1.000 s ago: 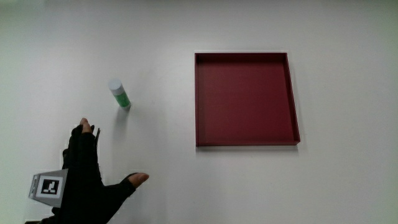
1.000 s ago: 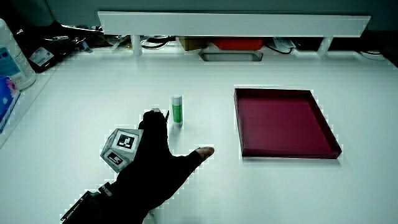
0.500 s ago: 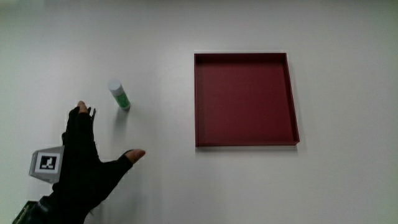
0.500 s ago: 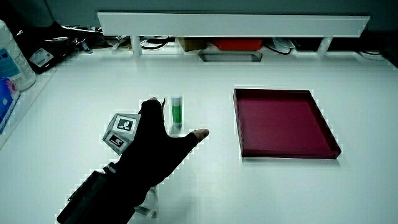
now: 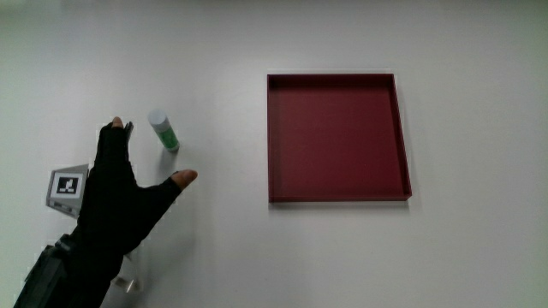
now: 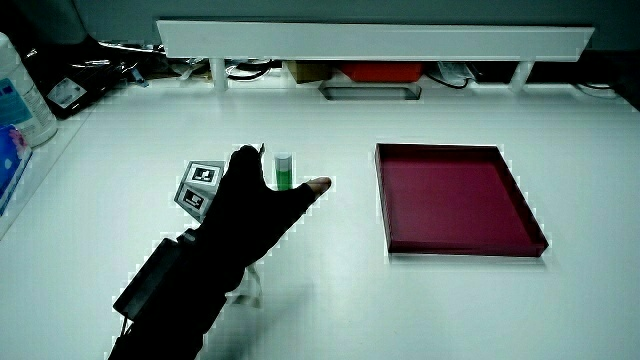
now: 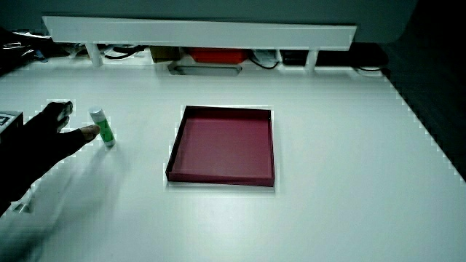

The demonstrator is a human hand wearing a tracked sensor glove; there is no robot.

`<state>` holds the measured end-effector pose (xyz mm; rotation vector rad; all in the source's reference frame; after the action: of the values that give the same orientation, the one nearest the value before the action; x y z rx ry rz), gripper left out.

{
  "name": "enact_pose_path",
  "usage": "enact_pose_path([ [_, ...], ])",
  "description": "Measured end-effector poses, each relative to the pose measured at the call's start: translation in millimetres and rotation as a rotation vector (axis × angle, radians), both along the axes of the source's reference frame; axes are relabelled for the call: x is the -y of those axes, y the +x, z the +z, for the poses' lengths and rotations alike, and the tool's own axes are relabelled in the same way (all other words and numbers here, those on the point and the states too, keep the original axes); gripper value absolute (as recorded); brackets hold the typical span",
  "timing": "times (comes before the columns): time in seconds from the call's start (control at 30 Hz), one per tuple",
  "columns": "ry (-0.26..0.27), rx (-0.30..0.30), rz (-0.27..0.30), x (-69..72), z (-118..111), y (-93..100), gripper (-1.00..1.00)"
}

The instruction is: Pick glue stick

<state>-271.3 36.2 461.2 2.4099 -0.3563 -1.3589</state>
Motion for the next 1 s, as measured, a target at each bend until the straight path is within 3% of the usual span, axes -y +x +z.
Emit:
enact_pose_path([
  [0.23,0.008,-0.043,-0.054,16.5,14,-5.0,0.00],
  [0.57,-0.032,-0.061,-0.125,35.0,42,-7.8,0.00],
  [0.67,-0.045,-0.057,-0.125,40.1,43,-4.0,0.00],
  [0.73,0.001,-0.050,-0.099,42.2,42,-2.8,0.00],
  [0.83,-0.037,-0.057,-0.122,44.0,48,-3.7,0.00],
  [0.87,-0.033,-0.049,-0.100,43.9,46,-2.7,0.00],
  [0.97,-0.044,-0.052,-0.132,45.8,48,-2.9,0.00],
  [1.0,-0.022,-0.051,-0.111,45.4,49,-4.5,0.00],
])
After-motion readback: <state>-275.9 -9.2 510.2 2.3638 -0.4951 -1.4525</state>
